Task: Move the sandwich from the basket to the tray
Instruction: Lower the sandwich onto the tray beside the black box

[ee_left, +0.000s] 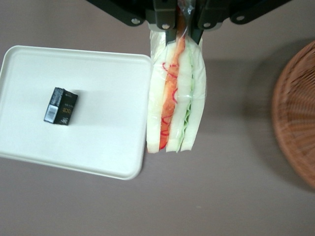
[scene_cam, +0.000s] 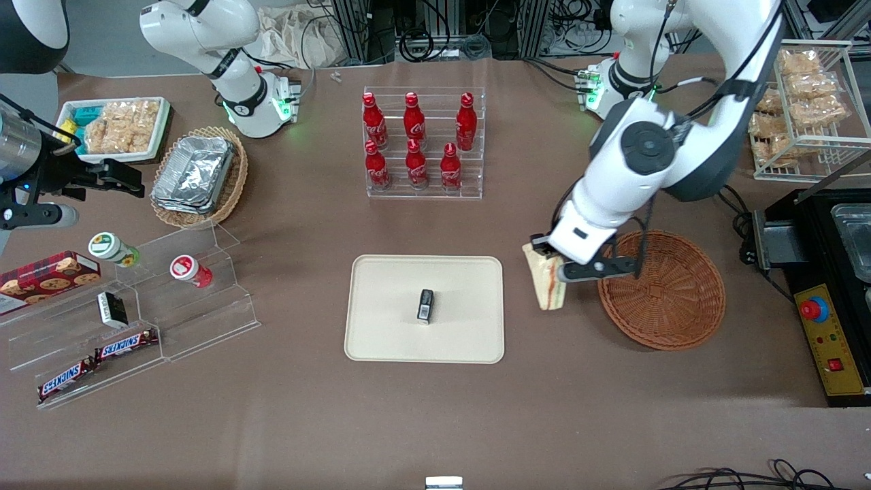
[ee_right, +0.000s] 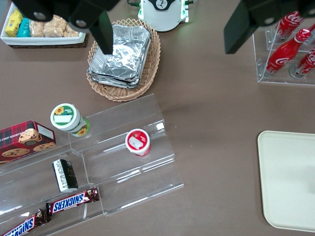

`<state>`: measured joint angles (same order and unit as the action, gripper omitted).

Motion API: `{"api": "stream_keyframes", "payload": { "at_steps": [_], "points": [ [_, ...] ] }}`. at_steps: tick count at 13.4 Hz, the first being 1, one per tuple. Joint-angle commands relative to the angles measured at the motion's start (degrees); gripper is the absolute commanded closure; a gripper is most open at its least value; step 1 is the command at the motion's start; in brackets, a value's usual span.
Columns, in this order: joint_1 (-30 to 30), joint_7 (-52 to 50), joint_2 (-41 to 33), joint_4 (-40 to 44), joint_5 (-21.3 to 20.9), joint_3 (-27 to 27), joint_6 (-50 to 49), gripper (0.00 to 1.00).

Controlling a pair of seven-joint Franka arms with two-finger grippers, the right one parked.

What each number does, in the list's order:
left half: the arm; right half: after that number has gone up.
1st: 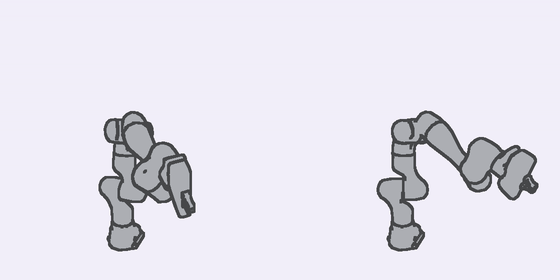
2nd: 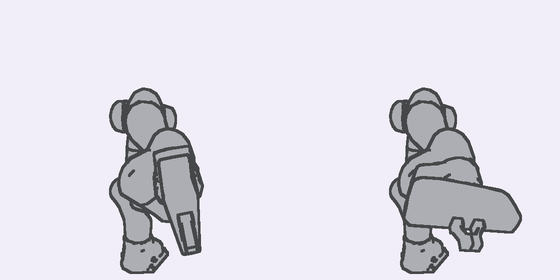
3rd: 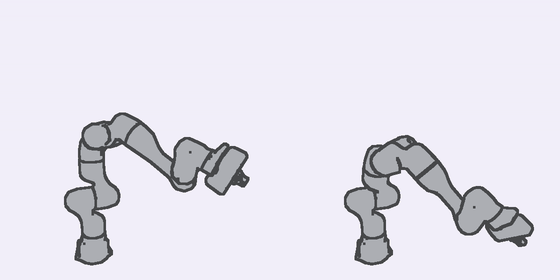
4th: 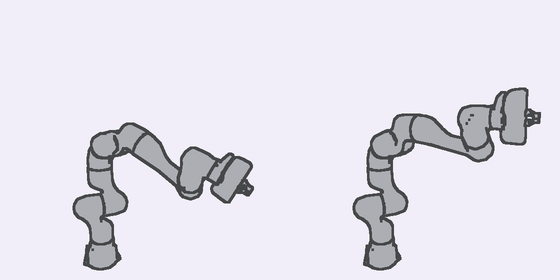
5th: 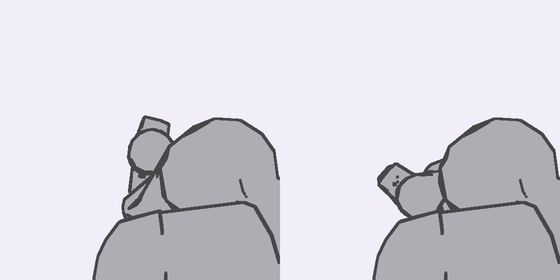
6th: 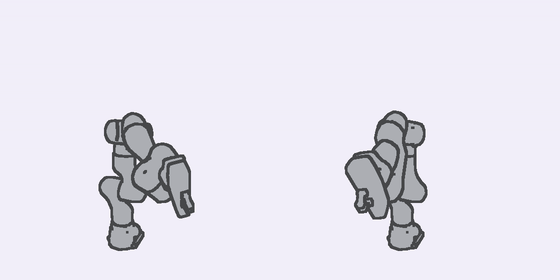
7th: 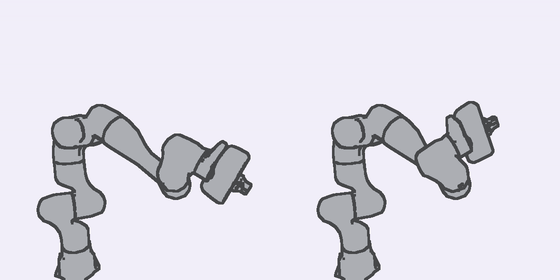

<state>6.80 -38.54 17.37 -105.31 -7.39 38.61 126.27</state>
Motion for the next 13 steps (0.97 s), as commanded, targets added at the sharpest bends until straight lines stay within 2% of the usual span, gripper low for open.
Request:
{"api": "stream_keyframes", "payload": {
  "at_steps": [1,7,11,13],
  "points": [
    [-4.2,0.6,8.5,5.3,-4.5,-0.3,0.4,1.00],
    [-9.7,-5.2,17.9,10.6,-13.6,-1.1,0.4,1.00],
    [-19.2,-6.2,22.4,15.5,-14.0,-10.3,0.6,1.00],
    [-19.9,-6.1,24.6,17.6,-14.1,-11.2,1.0,1.00]
  ]
}}
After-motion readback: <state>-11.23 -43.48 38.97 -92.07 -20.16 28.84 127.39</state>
